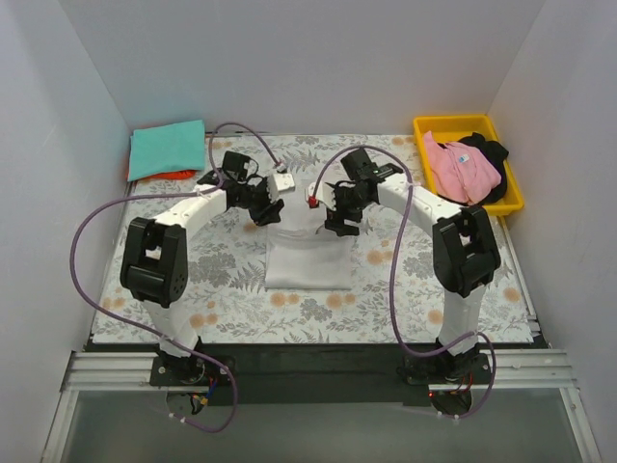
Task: Fold and stack the t-shirts
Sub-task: Fold the tshirt
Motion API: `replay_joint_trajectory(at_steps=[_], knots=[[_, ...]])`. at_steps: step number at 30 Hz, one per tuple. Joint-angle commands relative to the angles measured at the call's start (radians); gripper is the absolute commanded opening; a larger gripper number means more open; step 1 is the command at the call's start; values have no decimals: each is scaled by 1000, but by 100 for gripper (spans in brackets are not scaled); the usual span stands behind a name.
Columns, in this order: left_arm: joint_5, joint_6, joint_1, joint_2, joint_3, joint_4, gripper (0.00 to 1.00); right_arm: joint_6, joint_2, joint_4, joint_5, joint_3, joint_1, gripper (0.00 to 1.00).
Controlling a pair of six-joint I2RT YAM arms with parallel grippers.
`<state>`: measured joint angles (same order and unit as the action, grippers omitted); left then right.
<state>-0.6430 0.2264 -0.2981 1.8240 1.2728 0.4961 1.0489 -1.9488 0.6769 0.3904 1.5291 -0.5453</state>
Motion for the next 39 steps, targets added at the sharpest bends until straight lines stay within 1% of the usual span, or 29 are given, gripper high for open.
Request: replay_joint_trajectory(at_steps=[1,2,3,4,5,7,8,10,11,12,14,15,17,18,19,22,26,33,36,39], knots=[[-53,-102,42,-104,71,39,44,-36,146,-5,-12,46,13,86],[-64,-120,53,-153,57,47,47,-58,169,-2,-7,36,13,86],[-78,-134,54,-181,39,51,48,-67,218,-2,-2,23,12,85],[-92,-143,53,-212,-17,62,49,-75,243,0,2,-13,11,85],[-110,-144,54,-279,-48,64,50,-82,264,3,7,-32,7,82],[-164,-157,50,-343,-122,59,52,-95,327,6,18,-99,-13,76],[-170,-163,34,-394,-182,56,52,-99,346,4,21,-121,-24,67],[-197,-164,14,-431,-240,55,52,-122,386,1,30,-168,-62,60],[-208,-144,8,-463,-297,50,52,-127,395,0,31,-213,-74,56],[-214,-136,2,-479,-325,39,52,-133,409,-8,30,-234,-87,51],[-210,-113,-21,-520,-384,-10,52,-161,416,-57,22,-308,-120,46],[-204,-93,-30,-528,-433,-17,51,-168,418,-77,22,-331,-128,45],[-178,-55,-70,-543,-483,-34,51,-170,421,-134,7,-381,-153,45],[-147,-15,-84,-546,-528,-42,51,-168,413,-151,-11,-426,-163,43],[-126,0,-110,-551,-549,-65,51,-168,407,-166,-16,-444,-176,42],[-78,19,-133,-551,-607,-123,51,-181,387,-217,-21,-501,-192,41],[-49,33,-148,-522,-645,-159,51,-199,369,-296,-56,-569,-217,40],[11,80,-164,-485,-701,-180,50,-193,324,-361,-100,-658,-245,40],[25,82,-167,-470,-705,-179,49,-181,321,-382,-123,-687,-251,41],[43,82,-174,-460,-708,-176,44,-179,321,-387,-149,-698,-251,42]])
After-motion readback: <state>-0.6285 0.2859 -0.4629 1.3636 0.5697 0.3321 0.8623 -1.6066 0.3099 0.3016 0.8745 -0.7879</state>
